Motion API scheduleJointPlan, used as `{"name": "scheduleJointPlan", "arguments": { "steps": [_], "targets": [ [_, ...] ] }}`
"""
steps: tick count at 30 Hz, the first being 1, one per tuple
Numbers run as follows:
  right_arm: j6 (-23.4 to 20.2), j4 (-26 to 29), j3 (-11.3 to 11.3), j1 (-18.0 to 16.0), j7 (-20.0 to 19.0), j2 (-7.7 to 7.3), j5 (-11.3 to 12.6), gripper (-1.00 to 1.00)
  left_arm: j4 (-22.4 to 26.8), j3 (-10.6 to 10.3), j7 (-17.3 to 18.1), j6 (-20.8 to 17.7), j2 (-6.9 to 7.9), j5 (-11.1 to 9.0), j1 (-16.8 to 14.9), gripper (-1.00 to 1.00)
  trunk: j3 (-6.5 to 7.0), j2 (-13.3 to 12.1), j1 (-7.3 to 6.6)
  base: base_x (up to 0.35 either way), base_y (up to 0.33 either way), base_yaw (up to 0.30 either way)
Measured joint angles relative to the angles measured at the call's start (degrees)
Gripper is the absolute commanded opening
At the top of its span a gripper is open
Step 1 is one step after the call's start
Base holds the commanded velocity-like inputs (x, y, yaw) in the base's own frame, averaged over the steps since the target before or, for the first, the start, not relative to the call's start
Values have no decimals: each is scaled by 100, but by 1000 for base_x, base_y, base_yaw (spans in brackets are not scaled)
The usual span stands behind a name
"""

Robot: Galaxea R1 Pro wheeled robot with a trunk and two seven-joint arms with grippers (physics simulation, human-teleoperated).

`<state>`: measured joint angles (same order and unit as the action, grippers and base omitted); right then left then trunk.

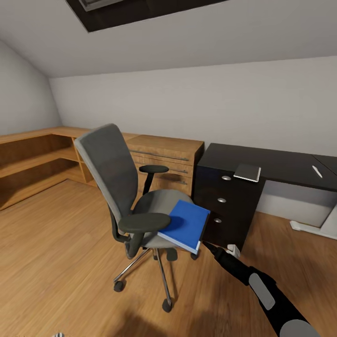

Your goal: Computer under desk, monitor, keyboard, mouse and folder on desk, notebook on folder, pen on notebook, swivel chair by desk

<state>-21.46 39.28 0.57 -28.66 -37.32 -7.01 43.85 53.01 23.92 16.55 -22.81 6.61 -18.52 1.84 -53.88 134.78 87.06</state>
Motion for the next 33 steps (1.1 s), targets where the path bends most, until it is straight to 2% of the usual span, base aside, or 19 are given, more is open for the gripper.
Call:
{"name": "scheduleJointPlan", "arguments": {
  "steps": [7,15,26,33],
  "targets": [
    [-8,60,0,1,-45,6,4,100,-223,-37,-4,214,0,16,0,100,-15,0,0,0,0,80],
    [-20,77,17,0,-68,-7,11,100,-270,-42,-5,243,0,16,0,100,-56,0,0,0,0,126],
    [7,81,29,3,-464,-11,1,100,-282,-45,0,250,0,18,0,100,-63,0,-1,15,0,12],
    [8,72,33,2,-502,-17,-1,100,-283,-45,3,251,0,19,0,100,-63,0,0,70,0,0]
  ]
}}
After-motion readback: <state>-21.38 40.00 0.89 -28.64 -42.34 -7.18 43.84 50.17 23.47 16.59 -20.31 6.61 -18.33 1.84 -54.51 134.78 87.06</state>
